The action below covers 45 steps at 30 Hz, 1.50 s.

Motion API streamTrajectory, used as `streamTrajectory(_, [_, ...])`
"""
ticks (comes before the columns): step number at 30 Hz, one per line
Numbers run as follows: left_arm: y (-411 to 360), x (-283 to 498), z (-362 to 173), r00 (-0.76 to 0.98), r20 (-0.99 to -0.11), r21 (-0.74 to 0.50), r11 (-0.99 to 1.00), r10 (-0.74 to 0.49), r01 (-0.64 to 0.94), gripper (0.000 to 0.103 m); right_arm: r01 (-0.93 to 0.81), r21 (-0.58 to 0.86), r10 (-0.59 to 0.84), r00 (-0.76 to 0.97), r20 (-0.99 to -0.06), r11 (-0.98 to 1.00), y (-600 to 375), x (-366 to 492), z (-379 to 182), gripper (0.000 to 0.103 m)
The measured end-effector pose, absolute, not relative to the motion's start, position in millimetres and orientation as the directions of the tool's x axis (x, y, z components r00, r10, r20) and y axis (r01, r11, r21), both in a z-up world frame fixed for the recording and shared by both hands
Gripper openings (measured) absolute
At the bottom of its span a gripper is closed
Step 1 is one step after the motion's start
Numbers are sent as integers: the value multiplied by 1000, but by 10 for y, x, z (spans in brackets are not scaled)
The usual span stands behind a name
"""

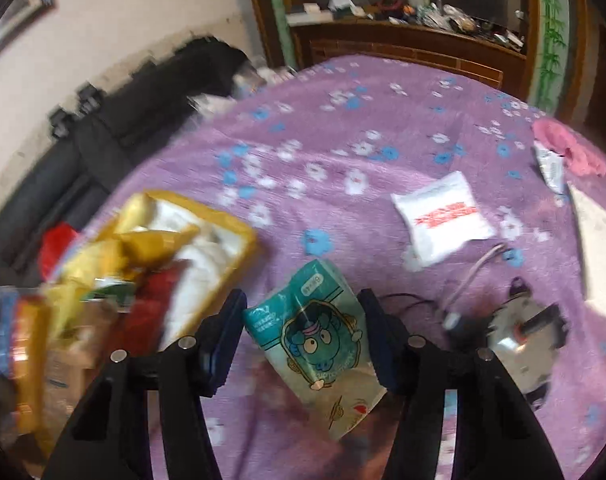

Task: Organize soft objects
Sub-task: 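Grasp the teal cartoon-printed packet with the right tool, then carry the black case and teal packet into the foam tray and open both tools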

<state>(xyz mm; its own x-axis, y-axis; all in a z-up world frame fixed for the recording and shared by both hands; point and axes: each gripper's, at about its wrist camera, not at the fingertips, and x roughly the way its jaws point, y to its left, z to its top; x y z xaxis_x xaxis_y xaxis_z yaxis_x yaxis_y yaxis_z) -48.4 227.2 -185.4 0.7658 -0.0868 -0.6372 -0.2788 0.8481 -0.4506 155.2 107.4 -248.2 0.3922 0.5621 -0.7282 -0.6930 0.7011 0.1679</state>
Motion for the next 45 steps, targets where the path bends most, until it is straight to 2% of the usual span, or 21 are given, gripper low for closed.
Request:
streamTrajectory(4, [2211, -465, -1875, 754, -653, -427, 855, -68, -293, 34, -683, 258, 629, 370, -684, 683, 999, 1569, -2489, 56])
streamTrajectory(12, [2277, -479, -1788, 744, -668, -384, 855, 3, -349, 34, -695, 406, 779, 371, -506, 594, 641, 1463, -2135, 56])
streamTrajectory(18, [2549, -663, -1662, 746, -660, -366, 830, 86, -420, 35, -764, 468, 871, 245, -427, 445, 665, 1253, -1966, 56])
streamTrajectory(25, [2744, -851, -1812, 704, -693, -321, 806, 158, -497, 35, -858, 439, 894, 50, -445, 266, 1028, 762, -1989, 56])
streamTrajectory(31, [2624, -891, -2035, 659, -727, -240, 829, 191, -505, 35, -901, 356, 849, 25, -528, 247, 1337, 432, -2206, 57])
streamTrajectory(33, [2627, -876, -2100, 640, -738, -205, 831, 215, -516, 35, -897, 365, 846, 20, -532, 250, 1369, 435, -2272, 57])
streamTrajectory(39, [2691, -872, -2139, 641, -739, -226, 822, 206, -524, 36, -874, 419, 846, -18, -532, 245, 1397, 463, -2376, 58])
streamTrajectory(41, [2716, -885, -2145, 647, -738, -248, 816, 190, -523, 44, -880, 415, 848, -26, -529, 232, 1402, 426, -2363, 59])
streamTrajectory(43, [2750, -905, -2145, 656, -734, -277, 804, 176, -526, 62, -880, 413, 844, -27, -536, 234, 1420, 400, -2381, 60])
streamTrajectory(45, [2765, -936, -2129, 668, -724, -295, 798, 172, -525, 63, -877, 412, 830, -28, -557, 247, 1452, 414, -2423, 62])
